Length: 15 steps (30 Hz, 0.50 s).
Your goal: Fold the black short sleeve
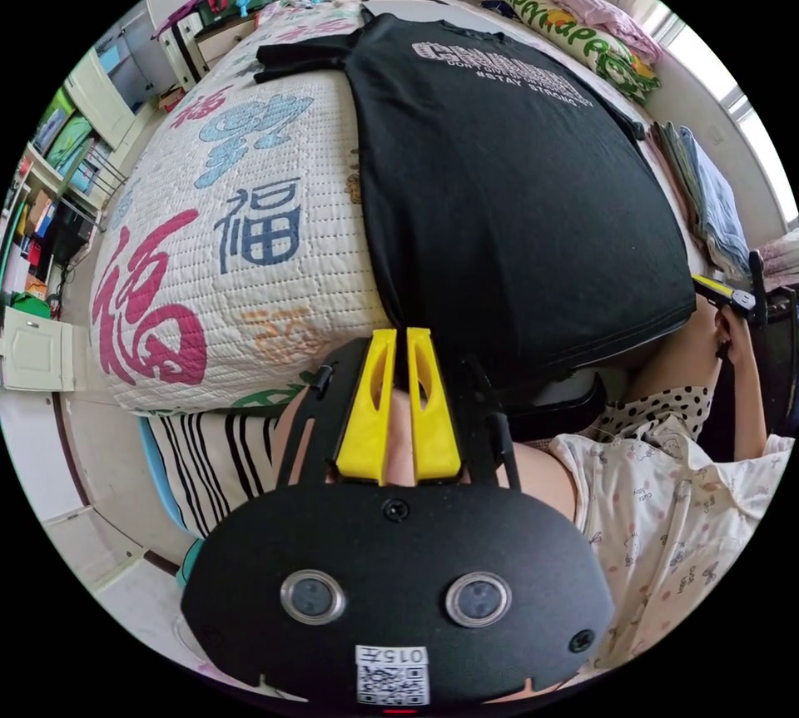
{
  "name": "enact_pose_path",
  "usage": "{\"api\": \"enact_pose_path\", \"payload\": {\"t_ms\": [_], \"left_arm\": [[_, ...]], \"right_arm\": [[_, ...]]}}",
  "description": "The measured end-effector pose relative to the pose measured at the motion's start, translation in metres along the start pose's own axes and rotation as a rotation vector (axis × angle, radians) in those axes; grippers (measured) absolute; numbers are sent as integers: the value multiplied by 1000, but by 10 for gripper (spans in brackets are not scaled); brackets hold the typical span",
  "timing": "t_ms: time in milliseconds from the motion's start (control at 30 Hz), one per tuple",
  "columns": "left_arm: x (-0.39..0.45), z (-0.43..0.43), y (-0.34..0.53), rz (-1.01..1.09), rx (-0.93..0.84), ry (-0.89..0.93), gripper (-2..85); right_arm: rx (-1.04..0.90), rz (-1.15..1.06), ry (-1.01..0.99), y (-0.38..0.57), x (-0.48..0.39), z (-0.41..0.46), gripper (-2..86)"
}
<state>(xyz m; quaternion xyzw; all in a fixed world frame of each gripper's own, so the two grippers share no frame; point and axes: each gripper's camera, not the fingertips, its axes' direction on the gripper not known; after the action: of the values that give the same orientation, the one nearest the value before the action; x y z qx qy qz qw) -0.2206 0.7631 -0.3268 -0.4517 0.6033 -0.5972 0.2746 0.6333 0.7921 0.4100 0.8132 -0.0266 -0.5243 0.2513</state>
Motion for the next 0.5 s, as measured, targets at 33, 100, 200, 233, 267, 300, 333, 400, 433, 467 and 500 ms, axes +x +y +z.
{"api": "enact_pose_path", "payload": {"t_ms": [33,100,200,233,267,300,333,400,433,467,500], "left_arm": [[-3,-5,-5,-8,-2,15,5],[-6,-12,-12,-17,-1,30,6],[-1,-24,-23,-7,5,9,6],[3,-28,-28,4,6,-11,7],[5,-31,-30,9,6,-21,7],[9,-35,-35,18,3,-40,7],[12,-38,-41,26,-1,-58,7],[17,-43,-50,36,-11,-81,7],[19,-45,-57,42,-18,-93,7],[20,-47,-59,45,-21,-99,7],[21,-50,-65,51,-26,-110,7]], "right_arm": [[0,8,-9,-1,-2,6,3],[-1,24,-34,-4,-2,14,3],[-3,58,-99,-7,2,26,3],[-4,77,-132,-9,5,30,3],[-5,86,-148,-9,7,32,3],[-6,100,-176,-10,9,37,3],[-6,106,-192,-12,9,41,3],[-5,103,-193,-14,5,47,3],[-3,97,-182,-15,1,50,3],[-2,94,-175,-16,-1,51,3],[0,88,-160,-17,-6,54,3]]}}
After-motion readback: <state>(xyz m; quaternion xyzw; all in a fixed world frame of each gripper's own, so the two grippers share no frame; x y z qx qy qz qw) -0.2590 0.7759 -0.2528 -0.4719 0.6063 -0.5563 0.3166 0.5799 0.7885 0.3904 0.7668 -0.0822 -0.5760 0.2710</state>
